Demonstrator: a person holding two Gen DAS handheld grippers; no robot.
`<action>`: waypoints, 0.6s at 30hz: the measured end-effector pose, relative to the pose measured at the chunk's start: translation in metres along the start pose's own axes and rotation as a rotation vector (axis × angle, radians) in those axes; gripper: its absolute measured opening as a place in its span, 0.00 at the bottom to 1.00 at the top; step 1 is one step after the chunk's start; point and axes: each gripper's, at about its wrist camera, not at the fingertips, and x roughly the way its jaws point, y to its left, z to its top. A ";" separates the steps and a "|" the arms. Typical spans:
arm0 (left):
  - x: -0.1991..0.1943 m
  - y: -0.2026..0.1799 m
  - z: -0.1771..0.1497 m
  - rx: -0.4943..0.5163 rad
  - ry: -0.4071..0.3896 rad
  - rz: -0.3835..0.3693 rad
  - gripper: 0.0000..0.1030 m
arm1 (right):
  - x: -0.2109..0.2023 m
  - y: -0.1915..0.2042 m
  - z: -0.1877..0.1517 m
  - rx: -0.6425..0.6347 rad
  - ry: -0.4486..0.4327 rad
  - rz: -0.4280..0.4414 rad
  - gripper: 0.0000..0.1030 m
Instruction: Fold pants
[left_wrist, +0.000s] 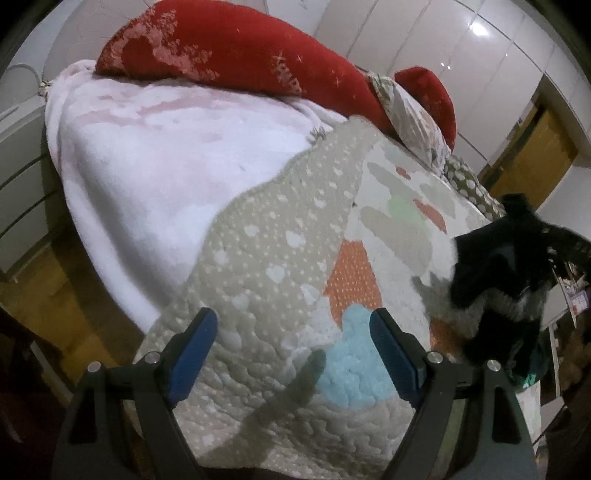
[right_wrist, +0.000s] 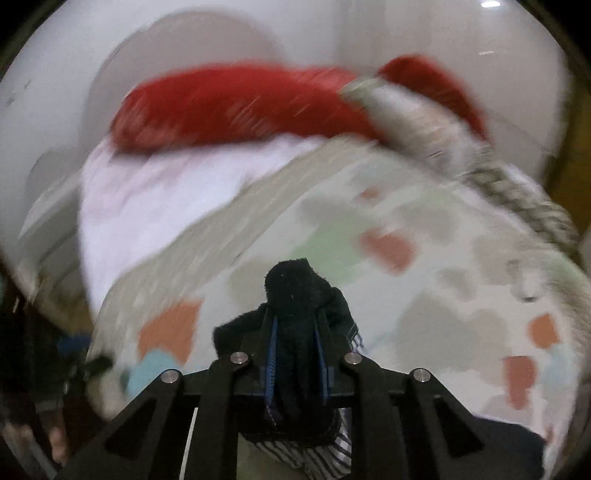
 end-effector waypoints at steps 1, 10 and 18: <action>-0.002 0.003 0.001 -0.013 -0.008 0.000 0.82 | -0.006 -0.001 0.005 0.012 -0.027 -0.023 0.19; -0.023 0.040 0.010 -0.117 -0.058 0.053 0.82 | 0.037 0.088 -0.055 -0.045 0.210 0.271 0.26; -0.027 0.042 0.013 -0.116 -0.060 0.048 0.82 | 0.010 0.061 -0.048 0.005 0.154 0.350 0.65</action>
